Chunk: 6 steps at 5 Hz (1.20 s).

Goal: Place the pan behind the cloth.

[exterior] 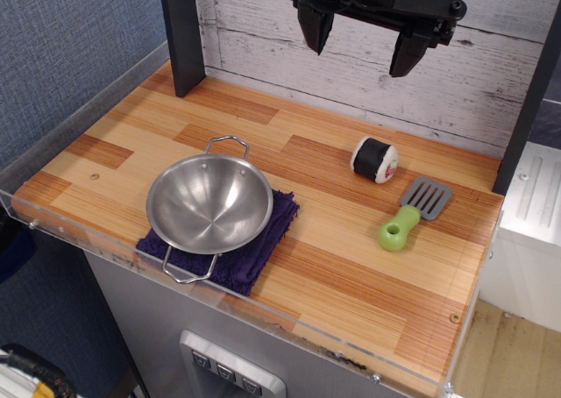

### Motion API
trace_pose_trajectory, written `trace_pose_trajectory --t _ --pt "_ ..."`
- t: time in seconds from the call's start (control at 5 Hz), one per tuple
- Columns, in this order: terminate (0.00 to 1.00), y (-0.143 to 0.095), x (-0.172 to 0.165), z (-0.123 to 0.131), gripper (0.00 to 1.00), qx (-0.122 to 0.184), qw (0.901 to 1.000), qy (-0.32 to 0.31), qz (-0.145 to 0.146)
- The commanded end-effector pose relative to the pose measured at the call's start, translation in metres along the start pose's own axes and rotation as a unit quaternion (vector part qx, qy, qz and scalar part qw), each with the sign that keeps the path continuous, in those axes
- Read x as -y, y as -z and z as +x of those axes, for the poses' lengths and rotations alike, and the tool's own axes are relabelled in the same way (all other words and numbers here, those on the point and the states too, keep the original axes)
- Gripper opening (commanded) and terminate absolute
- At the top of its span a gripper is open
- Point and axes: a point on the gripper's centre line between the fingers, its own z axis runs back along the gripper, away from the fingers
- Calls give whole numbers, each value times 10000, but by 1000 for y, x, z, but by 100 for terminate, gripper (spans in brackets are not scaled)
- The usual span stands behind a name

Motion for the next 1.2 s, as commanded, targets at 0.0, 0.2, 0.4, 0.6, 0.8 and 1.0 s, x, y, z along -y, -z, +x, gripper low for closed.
trace_pose_trajectory --t 0.0,0.2,0.4,0.6,0.8,1.0 --pt "0 0 0 0 100 0 10000 0 0" --pt "0 -4 -7 -23 100 -325 9982 417 293" --pt "0 -4 -18 -37 100 -468 9967 510 423" --pt "0 -2 -24 -53 100 -525 9958 524 536" --pt "0 11 -28 -75 100 -566 9954 319 700" --pt "0 23 -32 -92 100 -504 9948 279 841"
